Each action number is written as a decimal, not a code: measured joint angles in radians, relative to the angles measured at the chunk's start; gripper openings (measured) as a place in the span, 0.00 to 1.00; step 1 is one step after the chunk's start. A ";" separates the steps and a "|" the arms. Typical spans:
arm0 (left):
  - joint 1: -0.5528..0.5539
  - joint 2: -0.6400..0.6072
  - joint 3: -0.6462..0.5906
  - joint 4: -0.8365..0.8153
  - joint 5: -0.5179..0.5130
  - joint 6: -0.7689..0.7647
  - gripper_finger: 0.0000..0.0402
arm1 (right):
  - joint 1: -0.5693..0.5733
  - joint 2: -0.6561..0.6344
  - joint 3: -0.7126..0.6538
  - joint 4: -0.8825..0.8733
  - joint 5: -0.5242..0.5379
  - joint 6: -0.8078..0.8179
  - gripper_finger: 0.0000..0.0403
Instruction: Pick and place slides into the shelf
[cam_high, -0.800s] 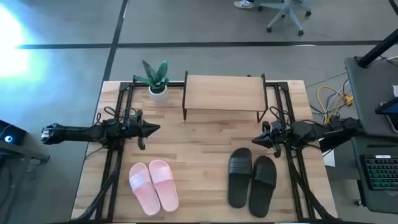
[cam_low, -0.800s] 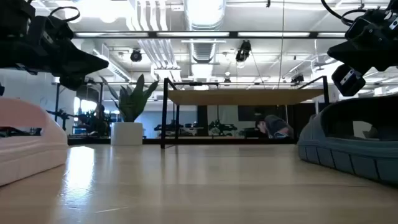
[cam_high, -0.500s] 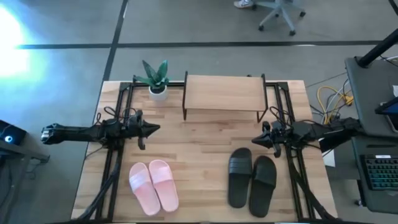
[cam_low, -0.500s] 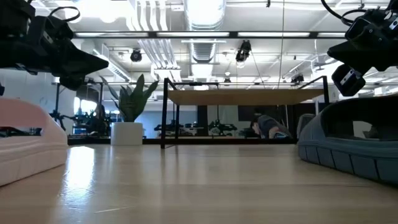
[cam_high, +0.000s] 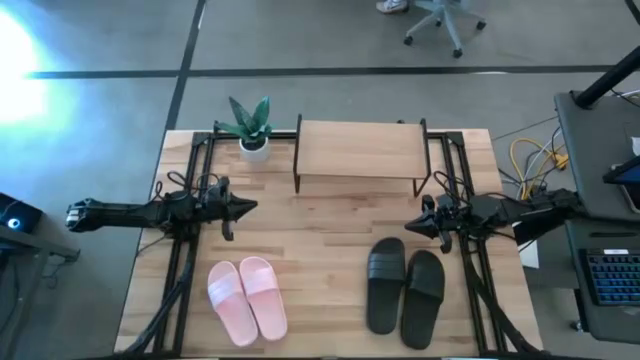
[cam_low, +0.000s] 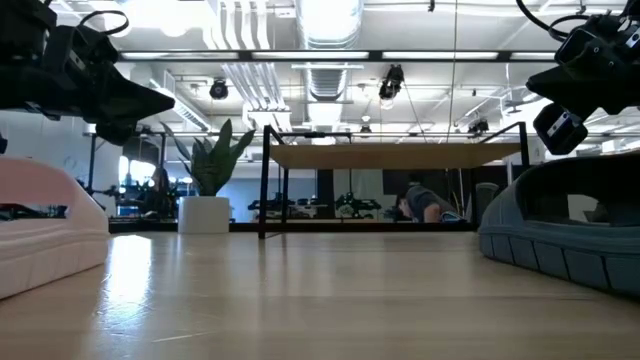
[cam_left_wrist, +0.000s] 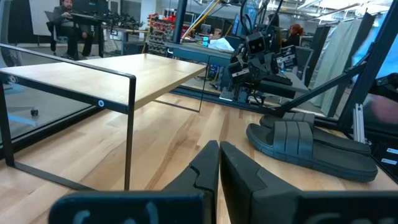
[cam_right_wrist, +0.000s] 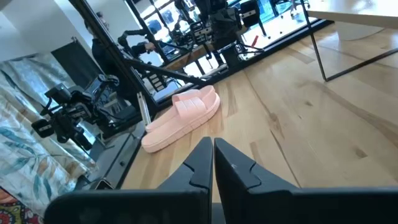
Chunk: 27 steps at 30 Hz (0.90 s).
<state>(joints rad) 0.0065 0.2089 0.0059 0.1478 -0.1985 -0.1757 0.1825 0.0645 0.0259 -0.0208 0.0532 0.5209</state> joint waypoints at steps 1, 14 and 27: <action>0.000 0.000 0.000 0.000 0.000 0.000 0.00 | 0.000 0.000 0.000 0.000 0.000 0.000 0.02; 0.000 0.000 0.000 0.000 0.000 0.000 0.00 | 0.000 0.000 0.000 0.000 0.001 0.000 0.02; 0.000 -0.001 0.000 0.000 0.000 0.000 0.00 | 0.000 0.007 0.000 0.200 0.194 0.376 0.02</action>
<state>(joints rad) 0.0064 0.2081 0.0059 0.1478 -0.1985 -0.1757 0.1829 0.0719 0.0257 0.1787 0.2468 0.8968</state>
